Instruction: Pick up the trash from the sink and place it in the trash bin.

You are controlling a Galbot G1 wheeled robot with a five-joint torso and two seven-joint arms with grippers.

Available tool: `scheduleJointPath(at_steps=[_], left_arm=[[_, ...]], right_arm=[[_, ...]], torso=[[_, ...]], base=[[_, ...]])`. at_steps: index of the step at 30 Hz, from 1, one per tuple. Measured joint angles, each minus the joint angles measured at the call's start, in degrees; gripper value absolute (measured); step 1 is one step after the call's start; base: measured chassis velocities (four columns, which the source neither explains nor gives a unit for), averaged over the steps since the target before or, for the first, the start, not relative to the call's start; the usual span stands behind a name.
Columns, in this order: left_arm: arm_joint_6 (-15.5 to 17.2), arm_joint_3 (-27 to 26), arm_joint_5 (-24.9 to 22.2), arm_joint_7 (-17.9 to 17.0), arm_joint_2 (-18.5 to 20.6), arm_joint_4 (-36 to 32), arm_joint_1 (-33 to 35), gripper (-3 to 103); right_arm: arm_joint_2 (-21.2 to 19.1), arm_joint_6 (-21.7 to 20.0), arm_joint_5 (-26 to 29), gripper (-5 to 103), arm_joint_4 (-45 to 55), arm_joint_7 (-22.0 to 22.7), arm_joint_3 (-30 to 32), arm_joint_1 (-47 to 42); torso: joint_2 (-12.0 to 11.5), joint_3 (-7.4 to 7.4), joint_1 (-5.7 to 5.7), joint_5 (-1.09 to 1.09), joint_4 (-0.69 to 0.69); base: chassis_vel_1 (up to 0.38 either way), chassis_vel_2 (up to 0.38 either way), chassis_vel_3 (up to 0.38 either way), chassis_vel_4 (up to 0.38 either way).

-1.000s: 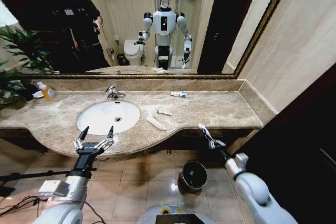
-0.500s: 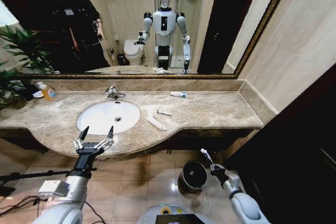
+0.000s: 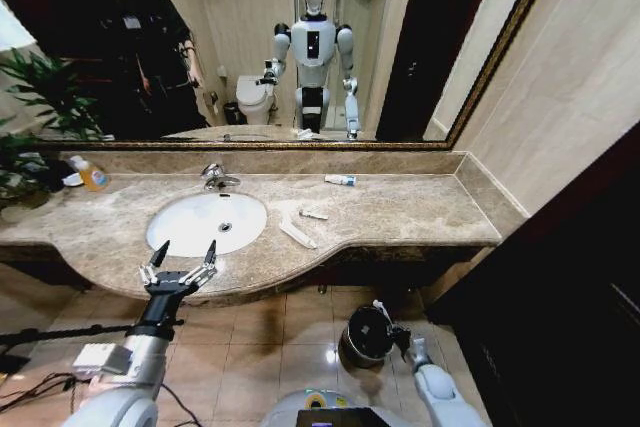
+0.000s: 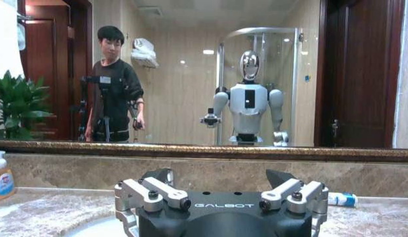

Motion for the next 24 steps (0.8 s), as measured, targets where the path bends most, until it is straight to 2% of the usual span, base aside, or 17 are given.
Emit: scheduleJointPath(at_steps=[10,12,13,16,19,22,23,24], left_arm=[[0.0,0.0,0.0,0.0,0.0,0.0,0.0,100],[0.0,0.0,0.0,0.0,0.0,0.0,0.0,100],[0.0,0.0,0.0,0.0,0.0,0.0,0.0,100],[0.0,0.0,0.0,0.0,0.0,0.0,0.0,100],[0.0,0.0,0.0,0.0,0.0,0.0,0.0,100],[0.0,0.0,0.0,0.0,0.0,0.0,0.0,100],[0.0,0.0,0.0,0.0,0.0,0.0,0.0,100],[0.0,0.0,0.0,0.0,0.0,0.0,0.0,100]], right_arm=[[3.3,1.6,-2.3,-1,-6.9,-1.1,-0.3,2.5],[3.5,1.9,-2.4,9,-7.4,-1.0,-0.3,2.6],[3.5,1.9,-2.4,9,-7.4,-1.0,-0.3,2.6],[3.5,2.5,-2.4,25,-7.8,-0.6,-0.3,2.7],[3.3,2.8,-2.4,31,-7.7,-0.4,-0.3,2.6],[3.0,3.1,-2.4,47,-7.4,-0.1,-0.2,2.3],[3.0,3.1,-2.4,47,-7.4,-0.1,-0.2,2.3],[2.9,3.1,-2.3,53,-7.1,0.0,-0.2,2.1]], torso=[[0.0,0.0,0.0,-0.01,0.0],[0.0,0.0,0.0,0.0,0.0],[0.0,0.0,0.0,0.0,0.0],[0.0,0.0,0.0,0.0,0.0],[0.0,0.0,0.0,0.0,0.0],[0.0,0.0,0.0,0.0,0.0],[0.0,0.0,0.0,0.0,0.0],[0.0,0.0,0.0,0.0,0.0]], base=[[0.0,0.0,0.0,0.0],[0.0,0.0,0.0,0.0],[0.0,0.0,0.0,0.0],[0.0,0.0,0.0,0.0],[0.0,0.0,0.0,0.0],[0.0,0.0,0.0,0.0],[0.0,0.0,0.0,0.0],[0.0,0.0,0.0,0.0]])
